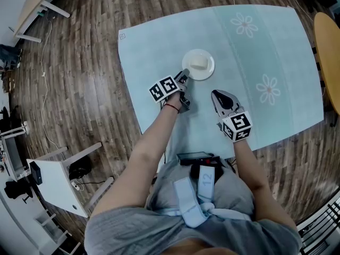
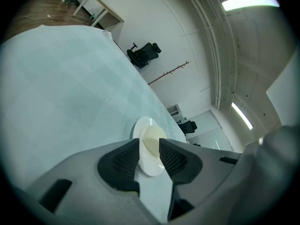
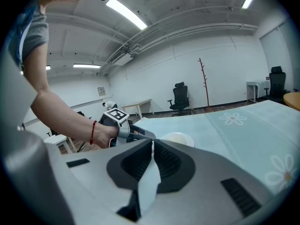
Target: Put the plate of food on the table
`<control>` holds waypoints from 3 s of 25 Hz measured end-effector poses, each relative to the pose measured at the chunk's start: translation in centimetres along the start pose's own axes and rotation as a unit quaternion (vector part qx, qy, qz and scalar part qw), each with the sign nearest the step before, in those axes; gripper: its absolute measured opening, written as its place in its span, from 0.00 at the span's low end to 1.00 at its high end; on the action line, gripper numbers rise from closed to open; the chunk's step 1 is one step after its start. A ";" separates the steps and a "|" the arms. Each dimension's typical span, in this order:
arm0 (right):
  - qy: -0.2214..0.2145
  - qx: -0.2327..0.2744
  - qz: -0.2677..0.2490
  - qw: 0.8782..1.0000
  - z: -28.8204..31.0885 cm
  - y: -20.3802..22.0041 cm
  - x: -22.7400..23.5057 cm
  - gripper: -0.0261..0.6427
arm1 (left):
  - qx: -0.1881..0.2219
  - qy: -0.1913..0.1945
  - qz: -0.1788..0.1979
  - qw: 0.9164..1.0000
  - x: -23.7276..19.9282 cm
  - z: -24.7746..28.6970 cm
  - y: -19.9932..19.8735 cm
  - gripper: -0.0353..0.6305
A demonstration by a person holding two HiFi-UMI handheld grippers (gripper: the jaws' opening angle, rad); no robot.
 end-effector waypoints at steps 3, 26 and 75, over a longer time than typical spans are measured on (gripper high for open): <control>0.002 0.000 0.000 1.000 0.3 0.0 0.1 0.09 | -0.012 -0.016 0.061 0.998 0.4 0.1 -0.2 0.23; 0.006 0.015 0.003 1.000 1.7 0.9 2.2 0.09 | -0.013 -0.017 0.387 0.922 5.0 -1.2 1.3 0.10; -0.054 0.034 -0.071 0.995 -15.4 4.6 -8.8 0.08 | 0.006 0.027 0.418 0.908 10.7 -18.7 21.8 0.10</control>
Point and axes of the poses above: the fingertips, and each gripper's own axes: z forward along the fingers, x to its right, y out of its underside, the point moved 8 cm from there along -z, backward along the fingers, and after that the axes turned 12 degrees about -x, right-handed, at the moved point
